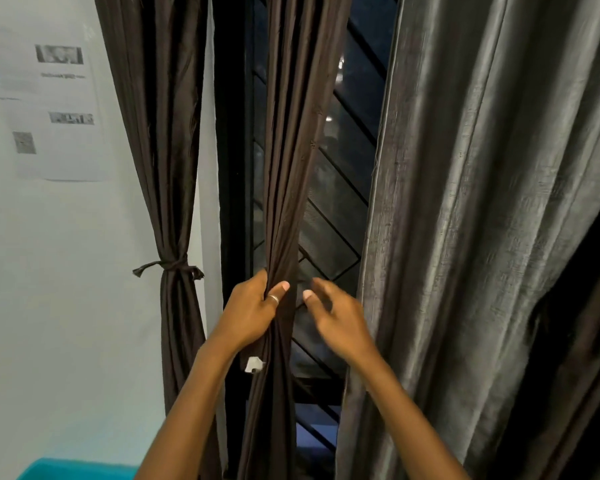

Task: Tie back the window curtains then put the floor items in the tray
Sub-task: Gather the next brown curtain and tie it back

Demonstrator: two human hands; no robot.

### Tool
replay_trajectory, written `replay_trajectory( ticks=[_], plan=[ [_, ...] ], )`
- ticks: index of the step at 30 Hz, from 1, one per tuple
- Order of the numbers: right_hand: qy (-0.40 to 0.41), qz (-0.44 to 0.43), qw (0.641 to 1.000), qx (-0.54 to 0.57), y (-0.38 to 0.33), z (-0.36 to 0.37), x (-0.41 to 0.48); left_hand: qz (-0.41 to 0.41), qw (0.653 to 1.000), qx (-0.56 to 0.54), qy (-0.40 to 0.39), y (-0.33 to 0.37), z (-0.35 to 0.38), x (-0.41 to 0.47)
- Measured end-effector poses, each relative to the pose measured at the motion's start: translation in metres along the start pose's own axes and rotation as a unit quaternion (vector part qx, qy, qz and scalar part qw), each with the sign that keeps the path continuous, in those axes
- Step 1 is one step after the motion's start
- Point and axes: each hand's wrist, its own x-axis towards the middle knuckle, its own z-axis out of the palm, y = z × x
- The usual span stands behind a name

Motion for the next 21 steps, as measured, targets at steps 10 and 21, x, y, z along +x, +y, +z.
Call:
replay_trajectory(
  ticks=[10, 21],
  plan=[
    [-0.238, 0.014, 0.966, 0.102, -0.019, -0.039, 0.042, -0.004, 0.976, -0.178, -0.124, -0.006, -0.008, -0.005],
    [-0.086, -0.027, 0.99, -0.108, -0.016, -0.021, 0.034, -0.036, 0.999, 0.01, -0.008, -0.003, 0.0, 0.006]
  ],
)
